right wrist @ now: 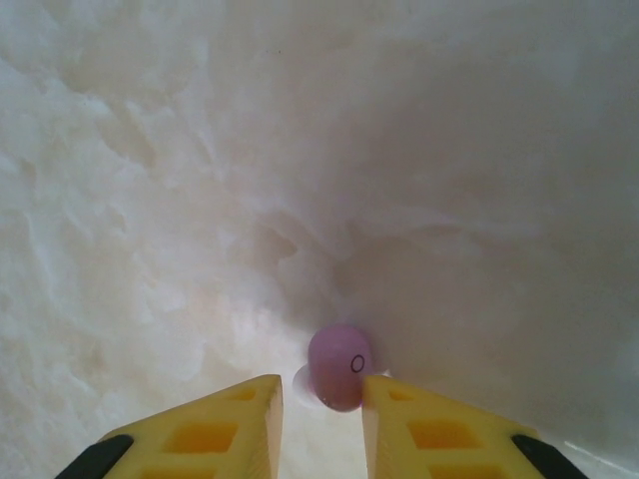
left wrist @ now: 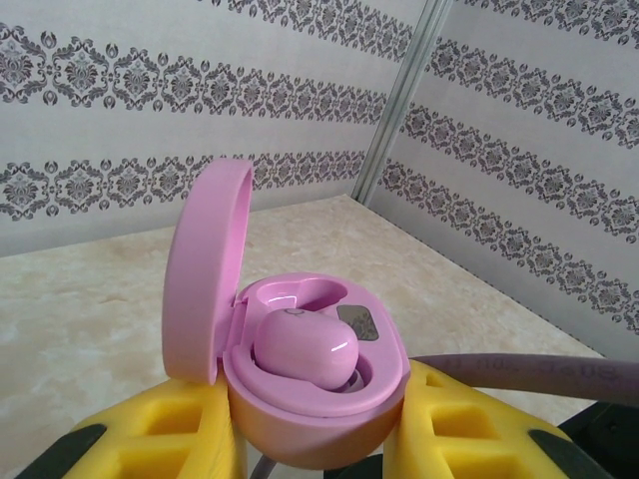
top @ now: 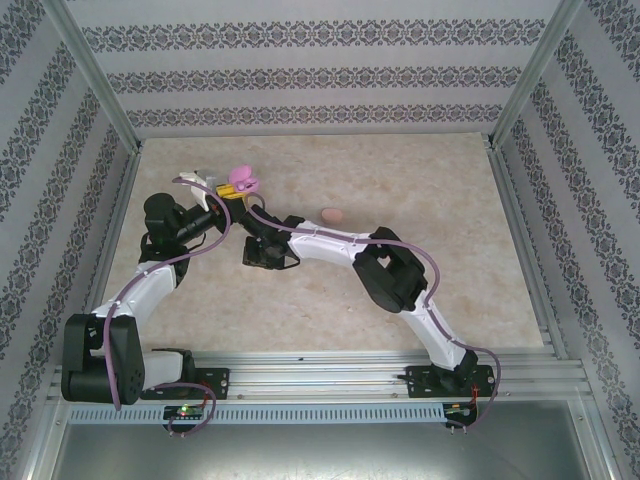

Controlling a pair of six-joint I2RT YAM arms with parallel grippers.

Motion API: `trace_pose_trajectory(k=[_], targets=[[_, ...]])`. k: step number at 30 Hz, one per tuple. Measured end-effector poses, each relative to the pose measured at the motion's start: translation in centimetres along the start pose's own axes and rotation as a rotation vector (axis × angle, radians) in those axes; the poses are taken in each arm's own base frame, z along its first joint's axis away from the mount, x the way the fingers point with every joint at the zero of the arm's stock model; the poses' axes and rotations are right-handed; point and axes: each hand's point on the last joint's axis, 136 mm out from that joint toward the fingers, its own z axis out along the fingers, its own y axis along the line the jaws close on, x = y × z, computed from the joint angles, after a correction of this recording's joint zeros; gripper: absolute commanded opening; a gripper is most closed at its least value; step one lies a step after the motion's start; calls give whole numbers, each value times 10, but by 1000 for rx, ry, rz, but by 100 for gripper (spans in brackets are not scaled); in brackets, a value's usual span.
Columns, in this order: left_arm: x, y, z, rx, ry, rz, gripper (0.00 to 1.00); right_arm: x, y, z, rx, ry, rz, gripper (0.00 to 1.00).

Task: Insert the wireless bluetooth earbuds into the charging case

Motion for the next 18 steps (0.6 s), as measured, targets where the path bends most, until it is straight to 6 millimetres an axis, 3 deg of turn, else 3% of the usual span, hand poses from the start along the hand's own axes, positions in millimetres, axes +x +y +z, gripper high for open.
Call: trace_pose_trajectory(k=[12, 18], targets=[[0, 2, -1, -5, -1, 0, 18, -1, -8, 5, 47, 7, -28, 31], [0, 2, -1, -7, -2, 0, 18, -2, -8, 8, 74, 23, -64, 27]])
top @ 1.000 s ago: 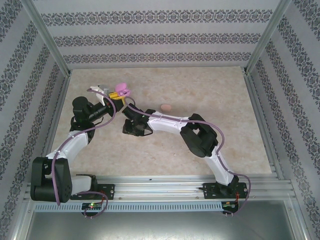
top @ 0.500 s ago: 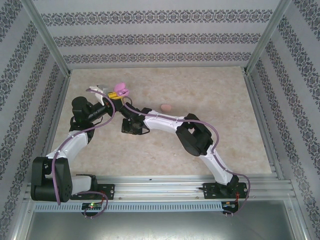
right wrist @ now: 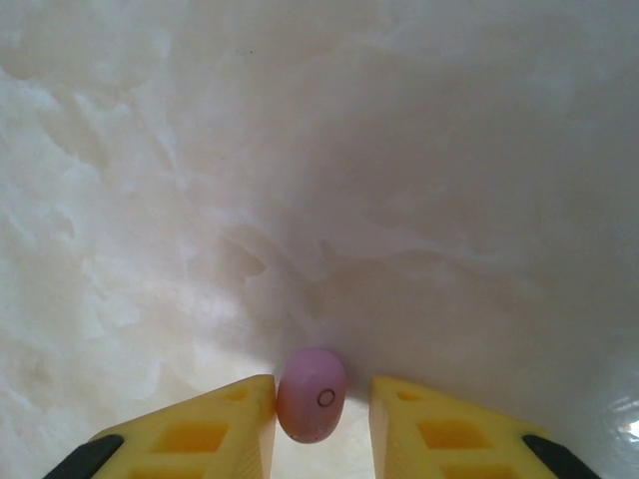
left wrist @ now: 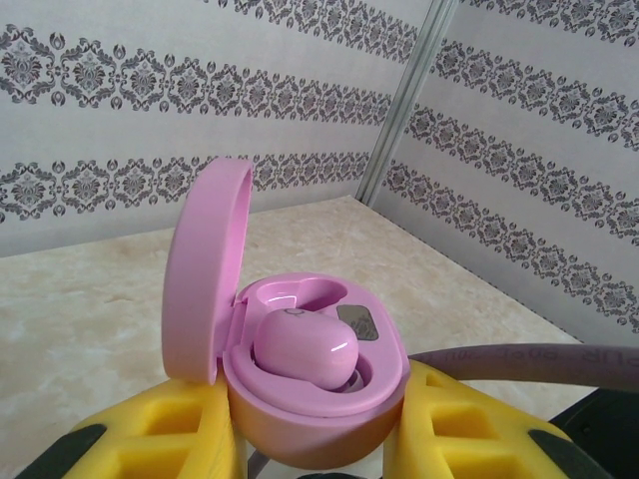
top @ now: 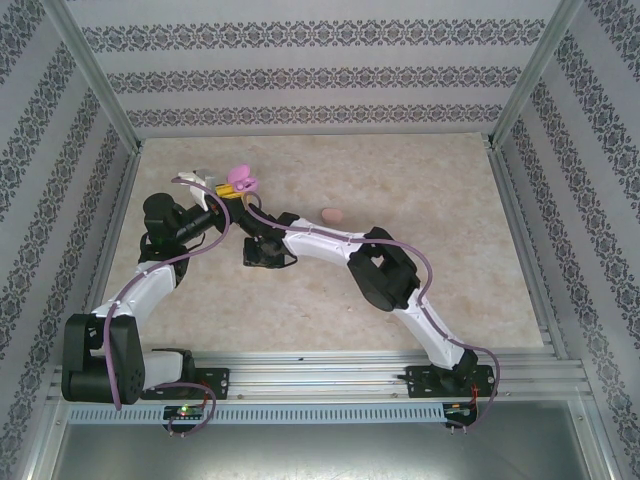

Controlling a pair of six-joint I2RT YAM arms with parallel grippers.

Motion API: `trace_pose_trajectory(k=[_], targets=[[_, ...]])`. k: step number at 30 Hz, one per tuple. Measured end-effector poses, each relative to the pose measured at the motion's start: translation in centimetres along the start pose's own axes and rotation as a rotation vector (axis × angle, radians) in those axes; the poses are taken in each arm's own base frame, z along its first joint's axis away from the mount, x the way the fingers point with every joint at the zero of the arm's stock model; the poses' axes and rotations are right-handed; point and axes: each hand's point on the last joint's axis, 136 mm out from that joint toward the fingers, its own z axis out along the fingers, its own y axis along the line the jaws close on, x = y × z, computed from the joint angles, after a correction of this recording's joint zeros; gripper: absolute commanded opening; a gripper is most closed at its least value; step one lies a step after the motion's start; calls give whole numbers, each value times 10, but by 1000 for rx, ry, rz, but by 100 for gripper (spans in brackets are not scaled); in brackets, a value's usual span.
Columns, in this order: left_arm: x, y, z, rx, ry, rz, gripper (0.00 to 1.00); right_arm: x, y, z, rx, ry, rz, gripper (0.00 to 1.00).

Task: Insert the wireless bluetooth earbuds into the charging case

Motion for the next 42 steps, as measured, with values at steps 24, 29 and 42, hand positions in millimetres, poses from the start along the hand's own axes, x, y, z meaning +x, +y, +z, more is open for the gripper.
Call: trace_pose_trajectory(k=[24, 29, 42], targets=[[1, -26, -1, 139, 9, 6, 18, 22, -105, -59, 71, -24, -5, 15], [8, -42, 3, 219, 15, -13, 18, 25, -133, -107, 81, -88, 14, 14], [30, -107, 13, 391, 58, 45, 17, 21, -114, -282, -82, -440, -122, 12]])
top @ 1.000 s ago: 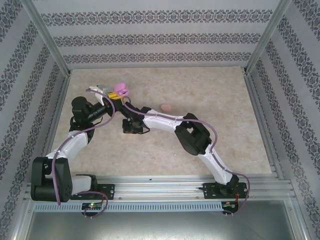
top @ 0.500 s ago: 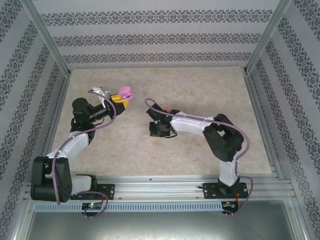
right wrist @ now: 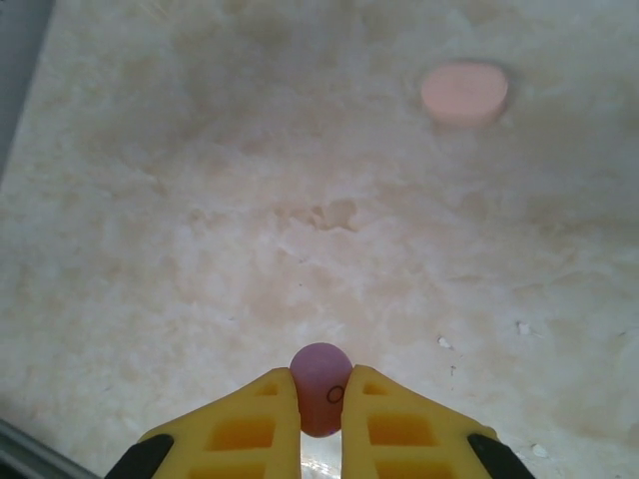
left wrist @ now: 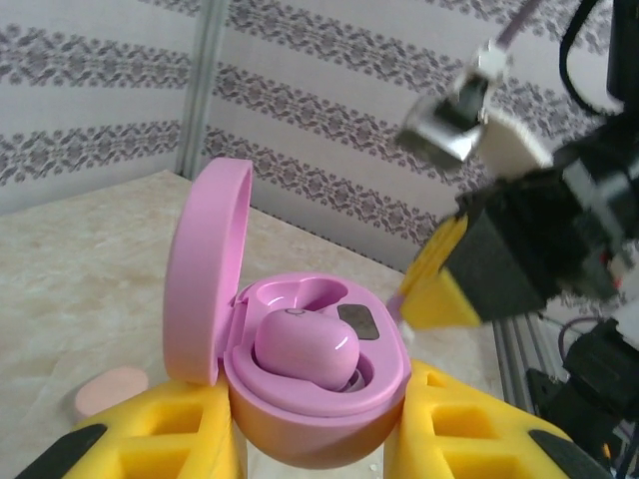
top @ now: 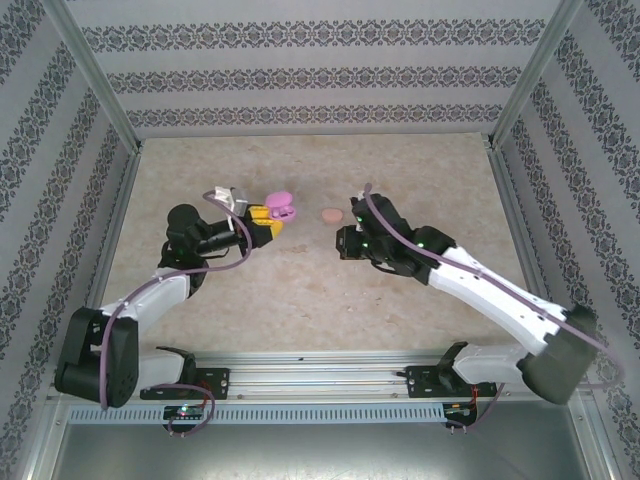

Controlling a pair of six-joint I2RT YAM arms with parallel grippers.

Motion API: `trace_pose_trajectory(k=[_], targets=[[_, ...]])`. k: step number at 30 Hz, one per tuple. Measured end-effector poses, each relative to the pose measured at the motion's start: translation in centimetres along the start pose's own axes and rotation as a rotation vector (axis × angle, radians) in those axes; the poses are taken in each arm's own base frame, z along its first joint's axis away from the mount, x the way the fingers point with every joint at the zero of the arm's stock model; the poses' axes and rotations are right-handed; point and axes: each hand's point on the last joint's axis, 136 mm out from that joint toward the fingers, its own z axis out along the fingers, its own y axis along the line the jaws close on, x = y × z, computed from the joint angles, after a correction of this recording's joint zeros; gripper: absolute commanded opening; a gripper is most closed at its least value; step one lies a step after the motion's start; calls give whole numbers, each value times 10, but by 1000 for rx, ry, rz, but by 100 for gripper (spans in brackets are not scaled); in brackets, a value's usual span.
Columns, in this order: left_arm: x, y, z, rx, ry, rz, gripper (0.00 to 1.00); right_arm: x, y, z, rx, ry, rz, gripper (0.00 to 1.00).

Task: Insert the wireless bluetooth earbuds into the charging case

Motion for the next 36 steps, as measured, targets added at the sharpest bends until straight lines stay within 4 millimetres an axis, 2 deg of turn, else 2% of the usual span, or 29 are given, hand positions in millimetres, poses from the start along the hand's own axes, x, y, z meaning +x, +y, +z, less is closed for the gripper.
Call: trace_pose_trajectory(k=[5, 10, 13, 16, 20, 25, 36], targets=[[-1, -31, 6, 34, 29, 101, 17, -8, 12, -39, -57, -57, -92, 12], [10, -44, 13, 69, 77, 114, 17, -18, 45, -66, -127, -84, -231, 11], [18, -57, 21, 108, 110, 115, 17, -23, 63, -73, -158, -93, -300, 11], [22, -69, 26, 143, 130, 121, 17, -26, 75, -71, -173, -85, -352, 12], [23, -73, 28, 156, 136, 126, 17, -23, 82, -58, -162, -43, -403, 11], [27, -73, 28, 157, 148, 121, 17, -14, 79, -45, -144, 13, -441, 12], [27, -73, 28, 157, 148, 126, 17, -5, 73, -42, -132, 56, -485, 12]])
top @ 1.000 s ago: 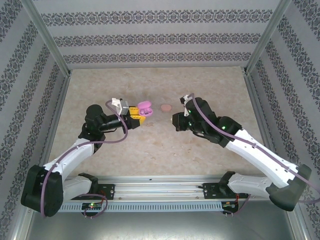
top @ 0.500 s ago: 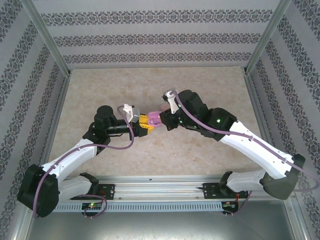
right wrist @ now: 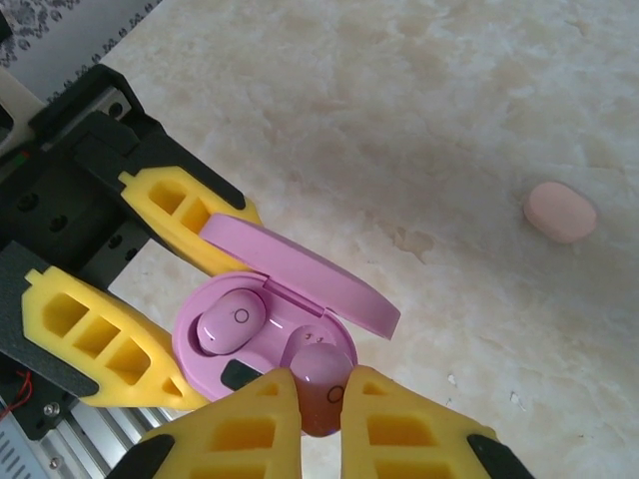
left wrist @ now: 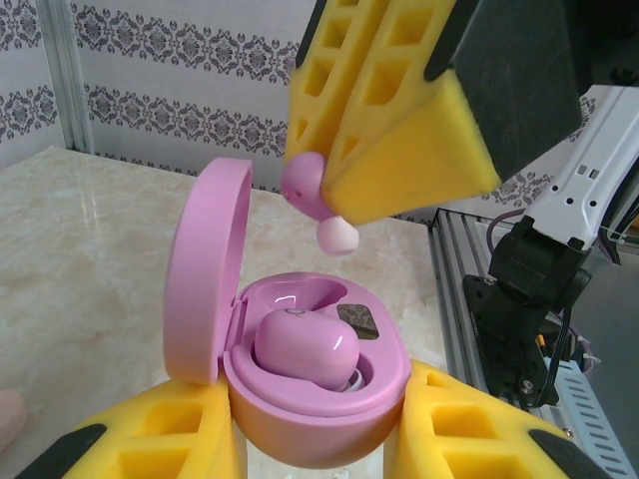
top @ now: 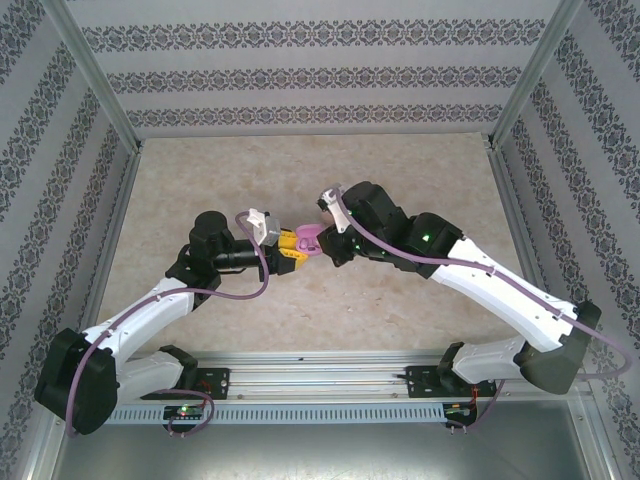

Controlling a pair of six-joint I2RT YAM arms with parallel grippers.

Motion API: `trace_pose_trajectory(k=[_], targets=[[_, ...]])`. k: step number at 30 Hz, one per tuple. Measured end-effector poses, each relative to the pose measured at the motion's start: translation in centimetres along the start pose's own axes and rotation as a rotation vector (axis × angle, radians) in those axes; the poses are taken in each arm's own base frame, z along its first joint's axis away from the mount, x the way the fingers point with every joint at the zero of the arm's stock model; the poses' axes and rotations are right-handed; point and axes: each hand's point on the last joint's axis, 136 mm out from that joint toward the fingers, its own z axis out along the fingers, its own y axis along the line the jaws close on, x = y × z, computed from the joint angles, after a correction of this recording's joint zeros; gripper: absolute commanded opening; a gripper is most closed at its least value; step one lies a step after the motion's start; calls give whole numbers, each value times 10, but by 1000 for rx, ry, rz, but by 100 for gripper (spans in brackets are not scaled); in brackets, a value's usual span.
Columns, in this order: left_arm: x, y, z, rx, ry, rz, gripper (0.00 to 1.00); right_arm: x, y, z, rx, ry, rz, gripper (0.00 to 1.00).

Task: Insert the wireless bluetooth earbuds into the charging case

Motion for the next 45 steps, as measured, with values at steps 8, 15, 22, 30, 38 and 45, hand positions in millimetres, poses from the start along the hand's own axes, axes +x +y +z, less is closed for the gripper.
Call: trace_pose_trajectory(k=[8, 15, 22, 30, 38, 45], targets=[[2, 0, 0, 0, 6, -8, 18, 10, 0, 11, -3, 63, -25, 12], [4, 0, 0, 1, 13, -16, 18, 12, 2, 14, -11, 91, -42, 14], [6, 0, 0, 2, 21, -24, 18, 13, 6, 17, -29, 120, -40, 16], [11, -1, 0, 2, 37, -44, 19, 17, 6, 21, -27, 156, -38, 22], [10, -3, 1, 11, 35, -41, 18, 17, 7, 19, -30, 164, -37, 20], [9, -4, 0, 10, 33, -38, 19, 16, 8, 16, -29, 168, -45, 16]])
